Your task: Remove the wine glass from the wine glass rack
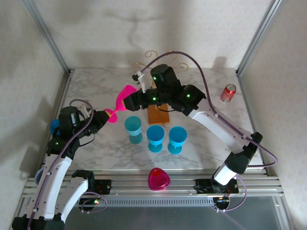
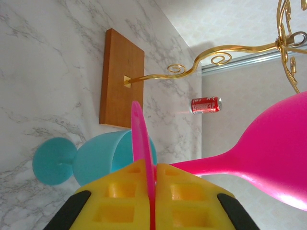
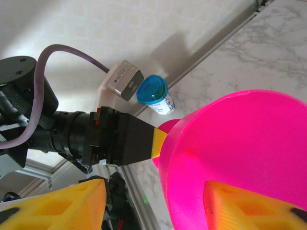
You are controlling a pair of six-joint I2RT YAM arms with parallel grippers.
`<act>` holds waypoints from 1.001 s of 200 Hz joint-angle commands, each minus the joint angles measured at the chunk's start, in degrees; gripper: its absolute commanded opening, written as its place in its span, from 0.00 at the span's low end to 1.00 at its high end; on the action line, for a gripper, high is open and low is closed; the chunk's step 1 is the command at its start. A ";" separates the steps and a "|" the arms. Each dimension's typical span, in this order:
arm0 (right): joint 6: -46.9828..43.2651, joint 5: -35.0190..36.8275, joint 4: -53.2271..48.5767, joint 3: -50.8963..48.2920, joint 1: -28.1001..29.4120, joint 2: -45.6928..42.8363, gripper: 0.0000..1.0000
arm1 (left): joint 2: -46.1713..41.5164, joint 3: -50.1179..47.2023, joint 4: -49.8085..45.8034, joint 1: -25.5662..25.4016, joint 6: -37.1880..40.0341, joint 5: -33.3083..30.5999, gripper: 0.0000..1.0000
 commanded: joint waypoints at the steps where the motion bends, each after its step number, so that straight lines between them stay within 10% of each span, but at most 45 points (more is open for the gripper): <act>1: -0.67 -1.56 -1.00 1.98 -0.21 0.90 0.53 | -0.60 0.91 1.03 0.35 1.39 -0.83 0.00; 133: -0.79 -3.00 -0.86 0.45 -0.26 1.48 0.00 | -0.14 0.91 0.94 0.38 1.09 -1.66 0.00; 171: 0.45 -3.36 0.66 -1.08 -0.24 0.57 0.00 | -0.07 1.00 0.97 0.35 0.23 -2.52 0.00; 200: 1.51 -2.84 2.44 -3.13 -0.22 -1.36 0.00 | -0.19 1.08 0.94 0.42 -0.37 -2.92 0.20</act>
